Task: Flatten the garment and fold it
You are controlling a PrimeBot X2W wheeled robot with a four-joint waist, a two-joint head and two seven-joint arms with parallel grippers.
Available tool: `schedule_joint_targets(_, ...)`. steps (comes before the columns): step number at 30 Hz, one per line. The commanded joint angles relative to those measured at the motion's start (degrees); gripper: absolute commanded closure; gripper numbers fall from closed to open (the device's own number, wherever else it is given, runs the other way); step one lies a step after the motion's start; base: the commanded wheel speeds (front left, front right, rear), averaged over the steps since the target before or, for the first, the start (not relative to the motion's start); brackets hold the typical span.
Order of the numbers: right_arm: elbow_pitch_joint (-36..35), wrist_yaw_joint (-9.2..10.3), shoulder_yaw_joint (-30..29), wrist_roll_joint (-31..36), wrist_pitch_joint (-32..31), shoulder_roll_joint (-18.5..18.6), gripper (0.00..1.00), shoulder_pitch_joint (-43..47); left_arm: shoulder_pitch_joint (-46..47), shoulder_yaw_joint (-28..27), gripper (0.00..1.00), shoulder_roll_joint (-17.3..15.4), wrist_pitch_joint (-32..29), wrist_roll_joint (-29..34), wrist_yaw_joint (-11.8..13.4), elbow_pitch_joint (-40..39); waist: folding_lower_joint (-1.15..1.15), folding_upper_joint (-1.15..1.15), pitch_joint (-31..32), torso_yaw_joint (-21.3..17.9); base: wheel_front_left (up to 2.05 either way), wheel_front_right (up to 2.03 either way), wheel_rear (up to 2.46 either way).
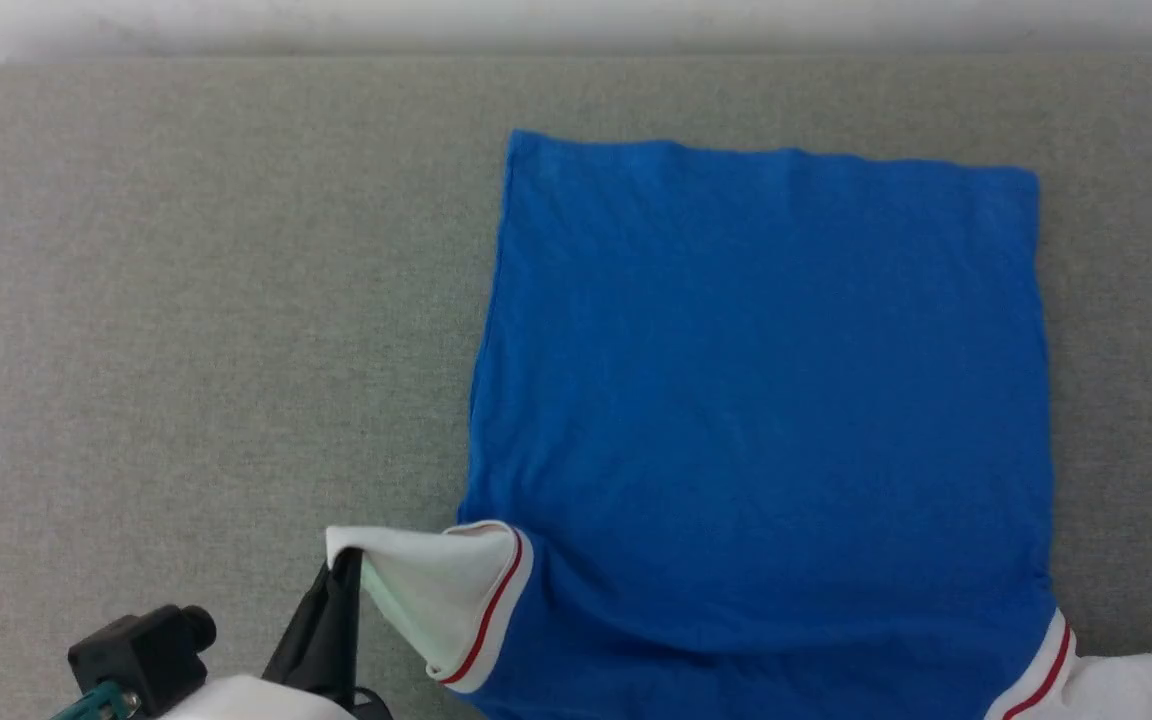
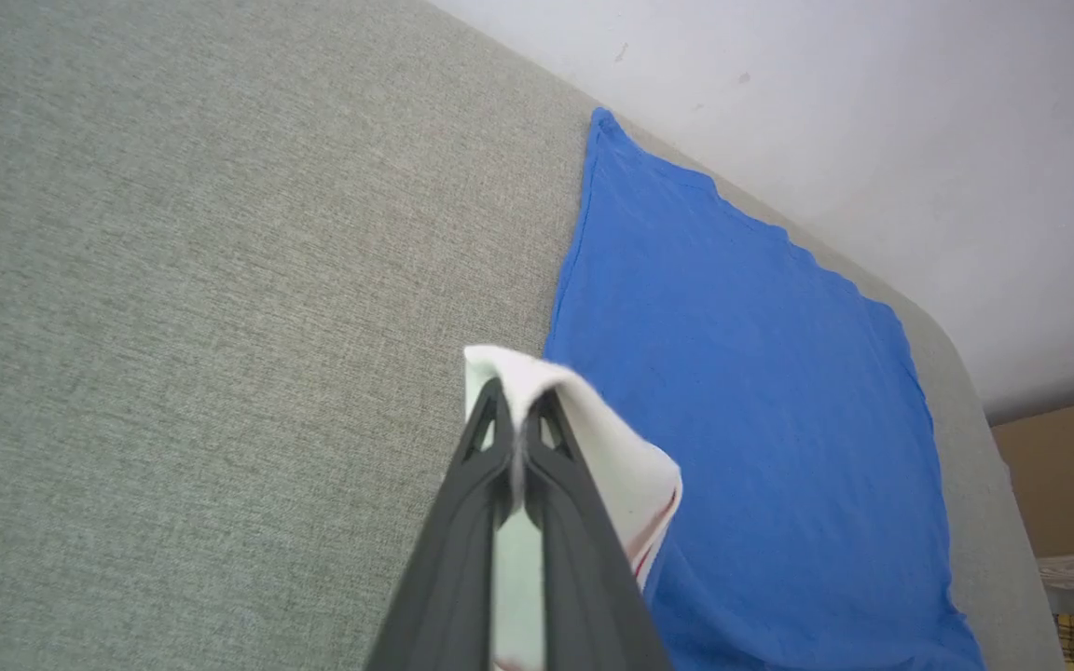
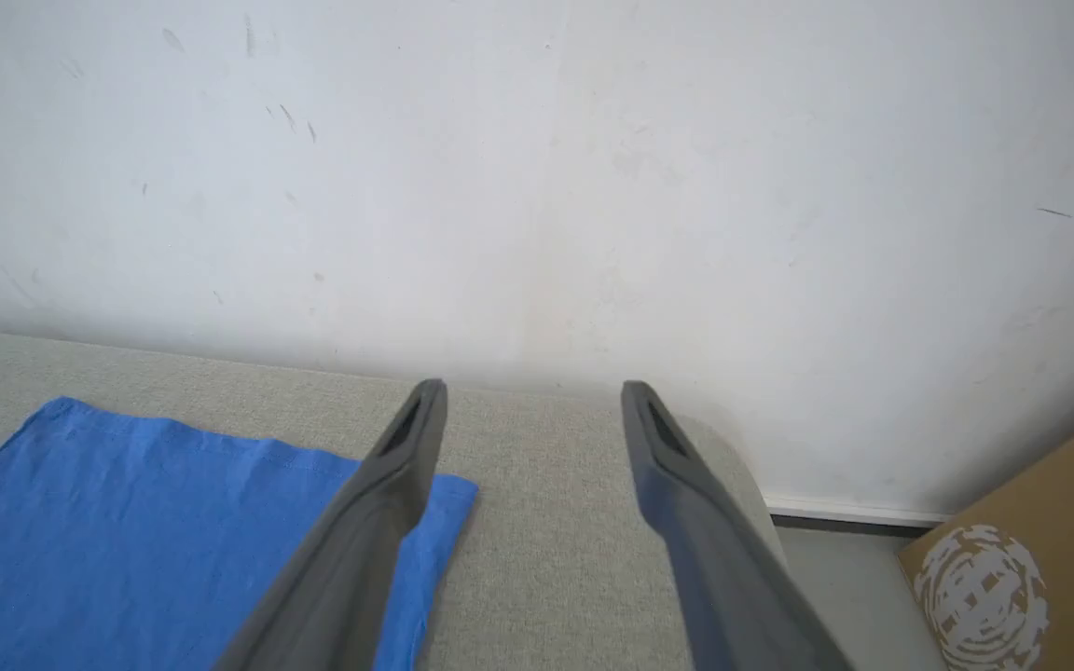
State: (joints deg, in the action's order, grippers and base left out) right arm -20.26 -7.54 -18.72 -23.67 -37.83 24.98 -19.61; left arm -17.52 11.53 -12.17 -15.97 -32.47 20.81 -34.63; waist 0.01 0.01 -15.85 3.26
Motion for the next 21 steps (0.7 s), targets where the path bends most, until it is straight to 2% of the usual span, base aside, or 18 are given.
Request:
schedule_joint_targets(1,2.95,0.05,1.02,0.3,-0.41,0.1,0.0,-4.34,1.41,0.47,1.0,0.36,0.51,0.67,0.28,-0.27,-0.01,-0.01,-4.53,1.41,0.0,0.0,0.0)
schedule_joint_targets(5,12.73,0.05,4.85,1.52,-1.98,1.19,0.0,-14.45,3.09,1.73,1.0,1.05,0.94,1.34,0.1,-0.05,-0.01,-0.01,-7.86,2.21,0.0,0.0,0.0)
schedule_joint_targets(10,22.8,0.05,9.16,3.83,-3.16,1.19,0.0,-21.92,5.18,2.87,1.0,1.81,1.61,1.93,-0.28,0.31,-0.01,-0.01,-11.67,3.15,0.0,0.0,0.0)
schedule_joint_targets(16,30.93,0.05,10.92,4.96,-4.36,1.53,0.0,-24.25,7.52,4.0,1.0,2.87,2.3,1.91,-0.86,1.2,-0.01,-0.01,-15.26,4.66,0.0,0.0,0.0)
schedule_joint_targets(21,33.98,0.05,11.12,4.79,-5.22,1.64,0.0,-23.76,8.53,4.03,1.0,3.11,2.89,1.91,-1.14,1.76,-0.01,-0.01,-16.84,5.4,0.0,0.0,0.0)
